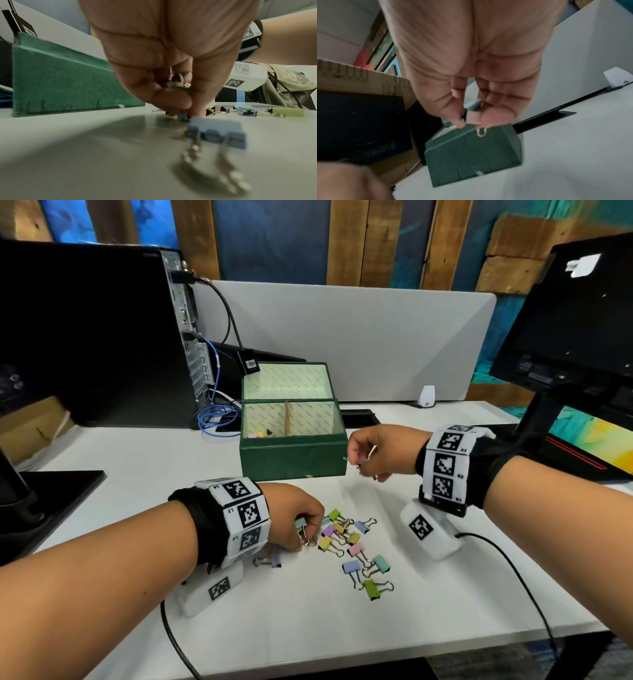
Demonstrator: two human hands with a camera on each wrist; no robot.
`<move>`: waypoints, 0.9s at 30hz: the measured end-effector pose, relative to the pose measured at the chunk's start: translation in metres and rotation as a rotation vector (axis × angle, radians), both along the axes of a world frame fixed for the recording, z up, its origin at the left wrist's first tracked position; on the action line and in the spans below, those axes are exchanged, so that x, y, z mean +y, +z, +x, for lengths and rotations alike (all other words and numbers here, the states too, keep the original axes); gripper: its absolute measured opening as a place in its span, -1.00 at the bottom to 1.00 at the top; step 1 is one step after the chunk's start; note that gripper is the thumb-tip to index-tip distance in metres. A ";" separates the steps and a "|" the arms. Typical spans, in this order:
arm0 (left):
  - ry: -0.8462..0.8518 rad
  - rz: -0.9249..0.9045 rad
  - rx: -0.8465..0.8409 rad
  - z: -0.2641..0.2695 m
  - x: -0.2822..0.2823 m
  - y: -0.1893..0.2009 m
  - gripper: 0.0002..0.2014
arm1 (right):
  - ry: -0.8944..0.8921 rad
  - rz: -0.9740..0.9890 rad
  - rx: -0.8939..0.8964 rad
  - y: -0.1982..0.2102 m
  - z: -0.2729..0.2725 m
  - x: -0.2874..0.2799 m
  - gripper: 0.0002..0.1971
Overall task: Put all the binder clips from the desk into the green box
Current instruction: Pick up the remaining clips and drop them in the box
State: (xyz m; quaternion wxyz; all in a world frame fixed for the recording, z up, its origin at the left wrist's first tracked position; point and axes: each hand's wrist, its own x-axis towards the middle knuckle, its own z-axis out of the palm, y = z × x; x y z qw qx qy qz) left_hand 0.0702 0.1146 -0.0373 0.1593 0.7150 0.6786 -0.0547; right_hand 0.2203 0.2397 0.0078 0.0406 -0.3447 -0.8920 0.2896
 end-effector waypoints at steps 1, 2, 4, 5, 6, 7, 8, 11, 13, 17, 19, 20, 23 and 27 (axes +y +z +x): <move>0.001 0.003 -0.003 -0.001 0.000 0.000 -0.77 | -0.009 -0.005 0.036 0.004 -0.005 0.001 -0.76; 0.004 0.010 -0.009 -0.002 0.000 0.000 -0.80 | -0.015 -0.004 0.069 0.009 -0.011 0.003 -0.77; 0.018 0.028 -0.025 -0.005 -0.001 0.000 -0.84 | -0.025 0.010 0.116 0.017 -0.024 0.004 -0.77; 0.026 0.037 -0.031 -0.007 -0.001 0.000 -0.85 | -0.031 0.018 0.139 0.021 -0.032 0.005 -0.76; 0.038 0.051 -0.043 -0.010 -0.001 0.000 -0.85 | -0.040 0.029 0.162 0.024 -0.039 0.006 -0.75; 0.059 0.076 -0.058 -0.015 0.000 0.001 -0.83 | -0.048 0.047 0.186 0.028 -0.047 0.007 -0.75; 0.084 0.108 -0.084 -0.019 0.000 0.004 -0.80 | -0.061 0.070 0.204 0.030 -0.054 0.009 -0.76; 0.168 0.212 -0.167 -0.035 0.004 0.017 -0.78 | -0.099 0.156 0.223 0.034 -0.075 0.018 -0.81; 0.240 0.278 -0.237 -0.045 0.007 0.029 -0.79 | -0.117 0.196 0.192 0.033 -0.085 0.025 -0.80; 0.360 0.386 -0.382 -0.058 0.024 0.049 -0.84 | -0.124 0.241 0.095 0.024 -0.091 0.035 -0.73; 0.398 0.416 -0.450 -0.058 0.037 0.056 -0.86 | -0.135 0.224 0.075 0.020 -0.088 0.037 -0.66; 0.418 0.423 -0.483 -0.057 0.044 0.059 -0.85 | -0.137 0.226 0.060 0.018 -0.085 0.038 -0.63; 0.467 0.467 -0.530 -0.053 0.068 0.067 -0.84 | -0.119 0.232 0.041 0.019 -0.076 0.037 -0.55; 0.474 0.488 -0.446 -0.049 0.093 0.073 -0.84 | -0.110 0.247 0.122 0.022 -0.051 0.033 -0.62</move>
